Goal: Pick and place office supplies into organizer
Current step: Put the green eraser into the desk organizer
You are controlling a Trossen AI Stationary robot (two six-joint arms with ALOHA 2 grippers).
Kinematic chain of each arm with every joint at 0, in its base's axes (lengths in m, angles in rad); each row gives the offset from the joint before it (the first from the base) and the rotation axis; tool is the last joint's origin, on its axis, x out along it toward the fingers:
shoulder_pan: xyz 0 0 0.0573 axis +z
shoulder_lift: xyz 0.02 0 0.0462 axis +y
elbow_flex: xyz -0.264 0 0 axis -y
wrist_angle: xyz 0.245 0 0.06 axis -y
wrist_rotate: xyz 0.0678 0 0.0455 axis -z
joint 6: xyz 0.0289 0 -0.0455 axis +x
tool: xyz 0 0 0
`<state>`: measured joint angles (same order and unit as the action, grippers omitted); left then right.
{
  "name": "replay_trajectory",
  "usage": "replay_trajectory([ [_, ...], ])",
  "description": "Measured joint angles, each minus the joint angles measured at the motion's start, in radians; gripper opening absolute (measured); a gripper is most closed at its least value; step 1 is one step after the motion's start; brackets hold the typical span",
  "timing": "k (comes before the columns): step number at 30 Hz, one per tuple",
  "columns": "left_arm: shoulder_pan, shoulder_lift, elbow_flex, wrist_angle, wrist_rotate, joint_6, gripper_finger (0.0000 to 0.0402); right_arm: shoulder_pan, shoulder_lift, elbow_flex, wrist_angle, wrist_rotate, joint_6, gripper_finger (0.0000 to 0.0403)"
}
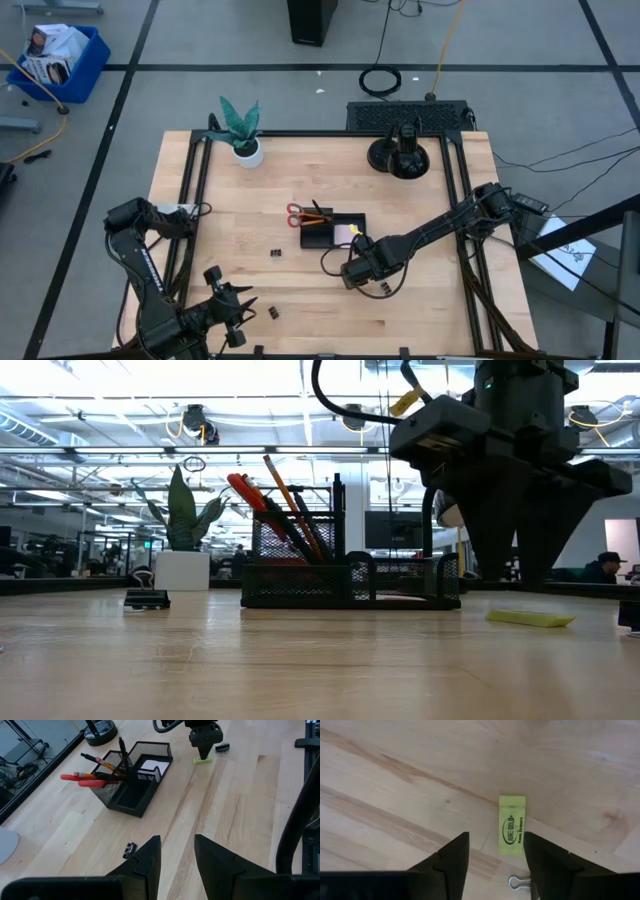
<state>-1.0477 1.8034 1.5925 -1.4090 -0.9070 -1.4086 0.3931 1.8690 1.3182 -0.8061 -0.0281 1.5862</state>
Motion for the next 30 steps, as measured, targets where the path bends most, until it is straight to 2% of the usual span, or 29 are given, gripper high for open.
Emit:
replay_trajectory([
  [8,0.0,0.0,0.0,0.0,0.0,0.0,0.0124,0.0,0.0,-0.007,-0.002,0.0,-0.035,0.021],
  [19,0.0,0.0,0.0,0.001,-0.001,-0.008,0.0124,-0.008,-0.009,-0.175,0.241,-0.083,0.026,0.0208],
  [30,0.01,0.0,0.0,0.001,-0.002,-0.008,0.0124,-0.008,-0.006,-0.191,0.249,-0.08,0.052,0.0191],
])
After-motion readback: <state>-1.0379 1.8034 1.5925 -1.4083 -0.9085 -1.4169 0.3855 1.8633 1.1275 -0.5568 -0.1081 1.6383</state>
